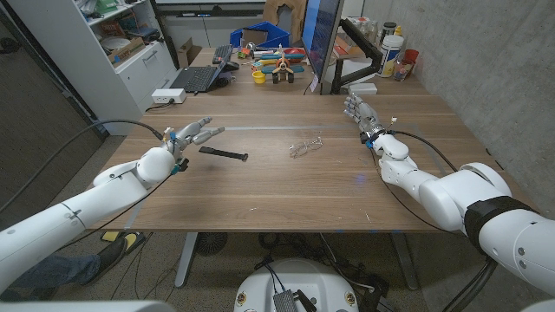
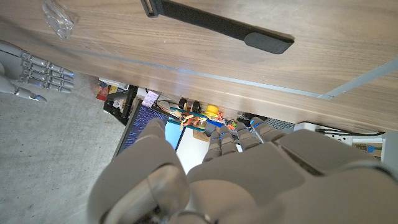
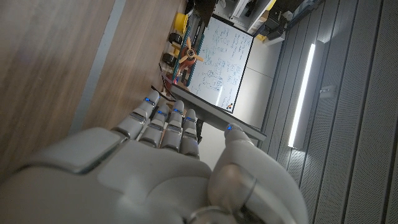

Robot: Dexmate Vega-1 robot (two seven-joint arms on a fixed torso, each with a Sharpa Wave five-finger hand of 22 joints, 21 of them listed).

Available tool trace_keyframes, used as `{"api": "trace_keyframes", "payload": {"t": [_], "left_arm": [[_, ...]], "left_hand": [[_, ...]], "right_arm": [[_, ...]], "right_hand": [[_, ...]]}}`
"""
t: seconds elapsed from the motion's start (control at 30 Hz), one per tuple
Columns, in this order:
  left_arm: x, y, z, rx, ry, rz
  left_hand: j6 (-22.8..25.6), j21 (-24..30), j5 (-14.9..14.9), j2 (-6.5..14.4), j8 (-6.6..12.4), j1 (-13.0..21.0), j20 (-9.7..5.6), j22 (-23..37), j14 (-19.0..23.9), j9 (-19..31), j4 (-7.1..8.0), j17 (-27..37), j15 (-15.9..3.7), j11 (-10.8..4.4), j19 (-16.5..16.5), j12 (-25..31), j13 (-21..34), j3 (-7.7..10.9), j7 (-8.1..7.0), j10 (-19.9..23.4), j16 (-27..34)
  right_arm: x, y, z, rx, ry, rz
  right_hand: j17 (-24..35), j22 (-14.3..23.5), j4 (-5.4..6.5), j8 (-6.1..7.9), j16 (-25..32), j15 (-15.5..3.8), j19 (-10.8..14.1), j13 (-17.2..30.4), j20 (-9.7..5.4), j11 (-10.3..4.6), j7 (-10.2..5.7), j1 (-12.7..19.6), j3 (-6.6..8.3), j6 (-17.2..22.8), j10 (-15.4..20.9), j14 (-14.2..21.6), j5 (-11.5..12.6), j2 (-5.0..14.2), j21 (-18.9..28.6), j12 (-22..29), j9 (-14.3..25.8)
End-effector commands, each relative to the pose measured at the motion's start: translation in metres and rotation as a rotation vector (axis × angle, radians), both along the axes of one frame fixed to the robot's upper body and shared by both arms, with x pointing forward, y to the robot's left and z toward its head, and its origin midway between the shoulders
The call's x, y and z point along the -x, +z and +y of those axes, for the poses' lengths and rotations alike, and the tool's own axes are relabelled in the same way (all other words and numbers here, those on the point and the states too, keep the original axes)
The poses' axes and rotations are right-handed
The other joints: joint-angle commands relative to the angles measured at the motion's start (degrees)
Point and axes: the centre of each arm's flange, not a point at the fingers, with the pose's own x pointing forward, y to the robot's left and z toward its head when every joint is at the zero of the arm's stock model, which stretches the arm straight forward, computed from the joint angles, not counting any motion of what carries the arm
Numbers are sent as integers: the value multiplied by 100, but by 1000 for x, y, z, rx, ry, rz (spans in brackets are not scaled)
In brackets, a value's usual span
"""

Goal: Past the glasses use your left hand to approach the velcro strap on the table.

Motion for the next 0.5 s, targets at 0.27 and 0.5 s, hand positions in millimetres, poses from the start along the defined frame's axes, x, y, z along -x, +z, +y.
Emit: {"api": "trace_keyframes", "payload": {"t": [0.27,0.5], "left_arm": [[4,-2,-6,-64,52,-5],[5,-4,-8,-76,56,-5]], "left_hand": [[44,30,-8,-4,35,81,20,11,-59,11,-27,27,-14,-36,-27,23,28,4,-24,-13,22],[41,30,-8,-3,33,92,22,11,-61,12,-34,27,-12,-36,-31,28,28,5,-29,-3,22]], "right_arm": [[-1,-6,-3,-3,-3,18],[1,-5,-4,-1,-1,4]], "right_hand": [[12,6,-39,29,4,-11,35,21,-38,-15,0,13,-2,50,33,58,33,7,-49,-15,18],[12,7,-40,29,2,-14,40,21,-37,-15,1,12,-3,51,38,58,33,8,-57,-15,18]]}}
